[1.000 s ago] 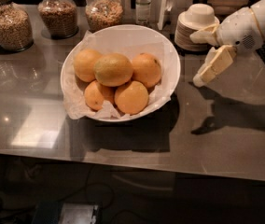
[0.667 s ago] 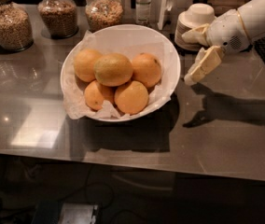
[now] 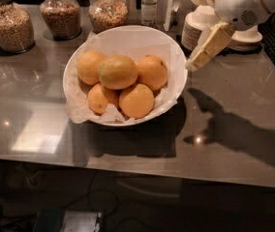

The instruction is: Pick orange from white bowl

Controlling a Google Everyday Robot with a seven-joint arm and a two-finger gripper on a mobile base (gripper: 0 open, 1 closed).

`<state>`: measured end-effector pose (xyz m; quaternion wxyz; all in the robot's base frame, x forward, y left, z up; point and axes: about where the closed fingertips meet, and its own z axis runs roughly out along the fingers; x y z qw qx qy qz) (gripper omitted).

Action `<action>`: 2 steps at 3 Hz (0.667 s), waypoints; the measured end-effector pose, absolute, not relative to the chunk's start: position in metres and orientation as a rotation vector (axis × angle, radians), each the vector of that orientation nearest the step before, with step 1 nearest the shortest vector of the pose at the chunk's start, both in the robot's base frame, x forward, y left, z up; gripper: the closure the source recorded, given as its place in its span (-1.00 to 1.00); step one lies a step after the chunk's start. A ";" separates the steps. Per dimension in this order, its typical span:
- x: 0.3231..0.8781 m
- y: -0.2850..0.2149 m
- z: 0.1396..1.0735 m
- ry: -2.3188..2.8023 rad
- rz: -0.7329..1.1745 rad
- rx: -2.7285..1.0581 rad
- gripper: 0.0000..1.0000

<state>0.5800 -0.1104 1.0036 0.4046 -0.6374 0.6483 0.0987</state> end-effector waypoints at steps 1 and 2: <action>0.580 -0.110 1.004 1.637 0.250 -1.609 -1.00; 0.578 -0.107 1.006 1.636 0.318 -1.578 -1.00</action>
Offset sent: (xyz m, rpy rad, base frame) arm -0.0031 0.0027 0.0063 0.1244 0.0709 0.0048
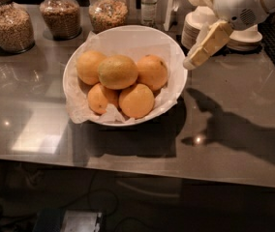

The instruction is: Pick orange from white bowl

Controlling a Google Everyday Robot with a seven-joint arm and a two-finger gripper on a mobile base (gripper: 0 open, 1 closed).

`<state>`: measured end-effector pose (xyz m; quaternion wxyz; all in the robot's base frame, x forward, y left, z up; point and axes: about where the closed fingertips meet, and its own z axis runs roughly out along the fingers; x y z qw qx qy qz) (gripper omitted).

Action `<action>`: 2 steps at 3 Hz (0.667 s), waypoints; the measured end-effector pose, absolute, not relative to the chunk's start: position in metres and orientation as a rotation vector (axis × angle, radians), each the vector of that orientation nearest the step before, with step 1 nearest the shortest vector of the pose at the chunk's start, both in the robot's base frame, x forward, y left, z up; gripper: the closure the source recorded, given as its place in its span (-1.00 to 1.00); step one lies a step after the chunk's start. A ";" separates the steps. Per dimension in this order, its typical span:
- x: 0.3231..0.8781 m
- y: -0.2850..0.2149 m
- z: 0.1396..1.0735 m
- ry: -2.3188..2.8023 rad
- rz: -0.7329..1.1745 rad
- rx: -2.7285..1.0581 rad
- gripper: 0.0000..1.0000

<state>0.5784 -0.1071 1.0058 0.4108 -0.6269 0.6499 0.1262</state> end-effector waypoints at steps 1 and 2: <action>0.572 -0.112 1.009 1.625 0.552 -1.433 -1.00; 0.560 -0.111 1.035 1.525 0.842 -1.230 -1.00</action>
Offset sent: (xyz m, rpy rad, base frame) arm -0.0512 -0.0119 0.1344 1.1290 0.3528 0.1797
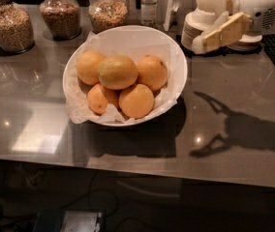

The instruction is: Pick orange from white bowl

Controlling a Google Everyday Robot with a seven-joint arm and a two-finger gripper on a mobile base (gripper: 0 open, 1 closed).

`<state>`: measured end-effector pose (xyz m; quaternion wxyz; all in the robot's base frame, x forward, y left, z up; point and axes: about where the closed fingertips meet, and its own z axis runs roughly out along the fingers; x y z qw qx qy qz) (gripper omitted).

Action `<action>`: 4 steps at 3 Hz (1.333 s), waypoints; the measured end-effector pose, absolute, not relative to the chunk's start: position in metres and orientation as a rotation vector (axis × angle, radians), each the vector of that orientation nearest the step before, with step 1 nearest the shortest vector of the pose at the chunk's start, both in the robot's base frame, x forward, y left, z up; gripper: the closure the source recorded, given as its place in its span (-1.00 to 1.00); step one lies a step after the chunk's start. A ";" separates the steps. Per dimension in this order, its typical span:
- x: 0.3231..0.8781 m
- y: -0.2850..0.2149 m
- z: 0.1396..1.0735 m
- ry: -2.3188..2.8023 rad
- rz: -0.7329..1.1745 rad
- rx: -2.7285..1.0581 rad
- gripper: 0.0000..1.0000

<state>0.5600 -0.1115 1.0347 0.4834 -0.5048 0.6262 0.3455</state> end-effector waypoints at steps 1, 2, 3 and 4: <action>0.542 -0.101 1.090 1.370 1.069 -1.049 -1.00; 0.527 -0.103 1.147 1.253 1.100 -0.979 -1.00; 0.517 -0.089 1.179 1.212 1.053 -1.003 -1.00; 0.511 -0.052 1.195 1.200 0.905 -1.147 -1.00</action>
Offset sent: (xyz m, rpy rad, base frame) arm -0.0511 -0.0034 0.1757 0.5037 -0.0862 0.0238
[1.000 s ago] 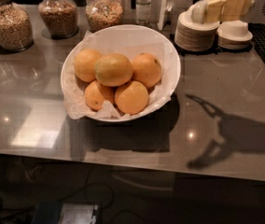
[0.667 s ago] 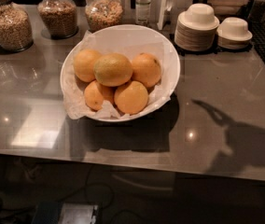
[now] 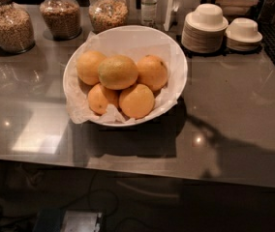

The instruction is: Pick orange from white bowl

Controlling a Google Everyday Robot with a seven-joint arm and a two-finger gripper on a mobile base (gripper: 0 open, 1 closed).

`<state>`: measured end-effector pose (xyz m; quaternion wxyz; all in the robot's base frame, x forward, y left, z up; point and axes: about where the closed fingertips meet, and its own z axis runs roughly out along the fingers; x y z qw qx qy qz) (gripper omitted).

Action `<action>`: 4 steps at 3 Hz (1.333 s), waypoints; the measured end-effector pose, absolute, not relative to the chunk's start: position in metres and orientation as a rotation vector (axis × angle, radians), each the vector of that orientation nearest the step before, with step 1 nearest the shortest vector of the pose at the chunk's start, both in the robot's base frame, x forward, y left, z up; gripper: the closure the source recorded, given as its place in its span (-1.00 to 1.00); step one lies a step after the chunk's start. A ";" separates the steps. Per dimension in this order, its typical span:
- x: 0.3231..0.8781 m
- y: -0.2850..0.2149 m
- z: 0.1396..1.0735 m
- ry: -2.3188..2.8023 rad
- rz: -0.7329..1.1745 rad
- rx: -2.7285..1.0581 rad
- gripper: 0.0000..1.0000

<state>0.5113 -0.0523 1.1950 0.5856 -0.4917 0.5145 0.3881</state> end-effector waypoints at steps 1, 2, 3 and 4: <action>0.514 -0.011 1.188 1.222 0.799 -1.287 -1.00; 0.513 0.023 1.176 1.245 0.739 -1.390 -1.00; 0.509 0.053 1.155 1.269 0.724 -1.481 -1.00; 0.509 0.053 1.155 1.269 0.724 -1.481 -1.00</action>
Offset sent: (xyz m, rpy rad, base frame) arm 0.0073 0.1087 -0.0362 -0.3652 -0.1129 0.0479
